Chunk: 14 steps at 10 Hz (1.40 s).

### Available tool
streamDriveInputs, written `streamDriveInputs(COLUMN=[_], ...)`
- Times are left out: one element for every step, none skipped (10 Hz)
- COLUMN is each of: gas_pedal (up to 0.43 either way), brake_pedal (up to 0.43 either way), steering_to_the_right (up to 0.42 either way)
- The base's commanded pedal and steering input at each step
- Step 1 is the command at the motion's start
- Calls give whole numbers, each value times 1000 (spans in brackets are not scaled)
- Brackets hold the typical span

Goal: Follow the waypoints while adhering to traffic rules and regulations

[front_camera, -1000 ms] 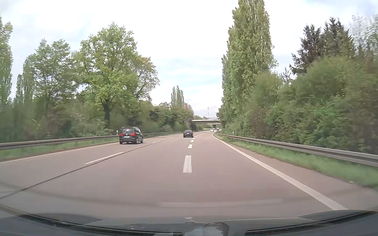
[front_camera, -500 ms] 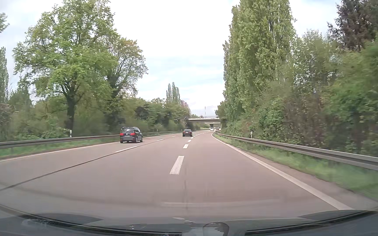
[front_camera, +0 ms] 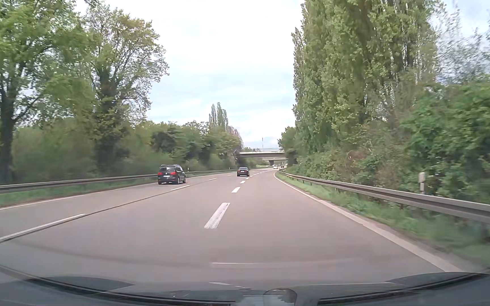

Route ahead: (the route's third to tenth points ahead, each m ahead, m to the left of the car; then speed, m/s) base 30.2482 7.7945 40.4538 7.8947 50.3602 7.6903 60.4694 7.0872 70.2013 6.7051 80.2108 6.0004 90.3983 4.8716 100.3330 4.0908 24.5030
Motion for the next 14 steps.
streamDriveInputs(gas_pedal=[0,0,0,0,0,0,0,0,0,0,0,0,0,0], brake_pedal=[6,18,43,67,85,110,134,159,183,201,220,226,226,226], steering_to_the_right=[6,6,6,5,5,5,5,5,5,5,5,5,5,5])
